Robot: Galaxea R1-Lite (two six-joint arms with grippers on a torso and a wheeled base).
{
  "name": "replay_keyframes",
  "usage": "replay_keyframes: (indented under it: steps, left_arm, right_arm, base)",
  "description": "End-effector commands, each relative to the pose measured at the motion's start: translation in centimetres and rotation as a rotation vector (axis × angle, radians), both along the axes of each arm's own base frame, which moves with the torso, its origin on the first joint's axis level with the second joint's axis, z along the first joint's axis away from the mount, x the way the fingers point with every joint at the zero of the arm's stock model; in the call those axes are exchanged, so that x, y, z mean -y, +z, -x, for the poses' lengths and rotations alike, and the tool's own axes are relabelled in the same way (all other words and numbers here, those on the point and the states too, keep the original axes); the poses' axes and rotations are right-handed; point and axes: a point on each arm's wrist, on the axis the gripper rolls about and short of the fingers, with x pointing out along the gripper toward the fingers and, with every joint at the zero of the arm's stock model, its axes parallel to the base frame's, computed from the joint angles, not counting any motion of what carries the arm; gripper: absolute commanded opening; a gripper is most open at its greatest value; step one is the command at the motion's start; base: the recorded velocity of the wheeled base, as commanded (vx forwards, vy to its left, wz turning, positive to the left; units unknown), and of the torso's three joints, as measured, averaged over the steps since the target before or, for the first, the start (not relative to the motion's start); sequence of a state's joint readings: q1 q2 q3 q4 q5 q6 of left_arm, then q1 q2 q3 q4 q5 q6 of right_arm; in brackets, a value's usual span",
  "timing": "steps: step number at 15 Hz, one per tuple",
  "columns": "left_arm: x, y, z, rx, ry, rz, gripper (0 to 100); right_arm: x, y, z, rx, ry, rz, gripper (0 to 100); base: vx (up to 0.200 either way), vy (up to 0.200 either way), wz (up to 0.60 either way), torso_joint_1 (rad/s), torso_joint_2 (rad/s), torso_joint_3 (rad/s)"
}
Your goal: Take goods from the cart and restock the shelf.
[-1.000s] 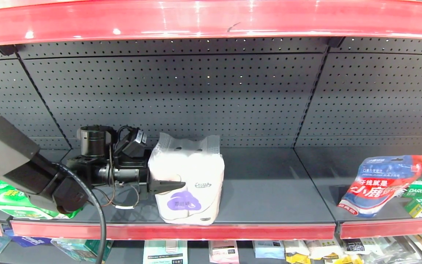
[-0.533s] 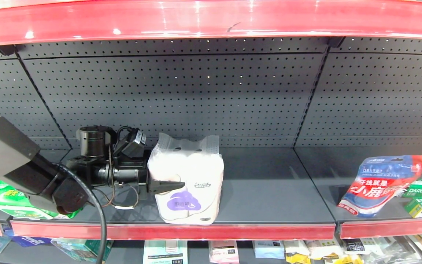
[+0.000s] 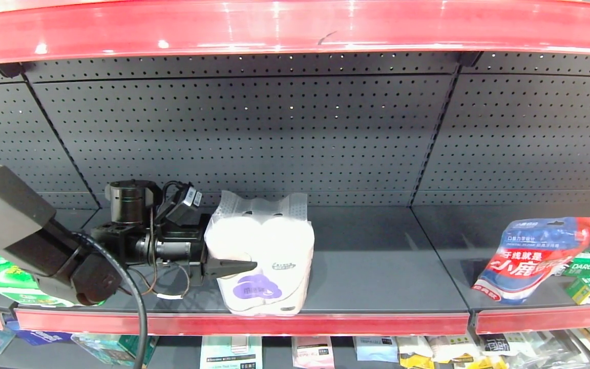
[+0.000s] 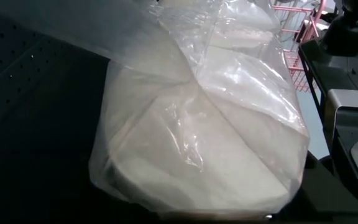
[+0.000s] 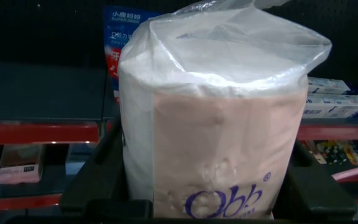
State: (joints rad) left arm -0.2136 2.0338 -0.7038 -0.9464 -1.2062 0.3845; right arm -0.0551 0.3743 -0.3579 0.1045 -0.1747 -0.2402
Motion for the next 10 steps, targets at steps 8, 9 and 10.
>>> replay_keyframes:
  steps: [8, 9, 10]
  left_arm:
    - [0.02, 0.19, -0.13, 0.025, 0.000, 0.002, 0]
    - [0.06, 0.17, -0.10, 0.025, 0.001, 0.001, 0]
    - [0.05, 0.20, -0.07, 0.028, 0.001, 0.001, 0]
  right_arm:
    - [0.01, 0.22, -0.04, 0.004, -0.002, 0.001, 0]
    - [0.01, 0.22, -0.04, 0.004, -0.002, 0.001, 0]
    - [0.01, 0.22, -0.04, 0.004, -0.002, 0.001, 0]
  base:
    - [0.000, 0.000, 0.00, 0.000, 0.00, 0.000]
    - [0.000, 0.000, 0.00, 0.000, 0.00, 0.000]
    - [0.000, 0.000, 0.00, 0.000, 0.00, 0.000]
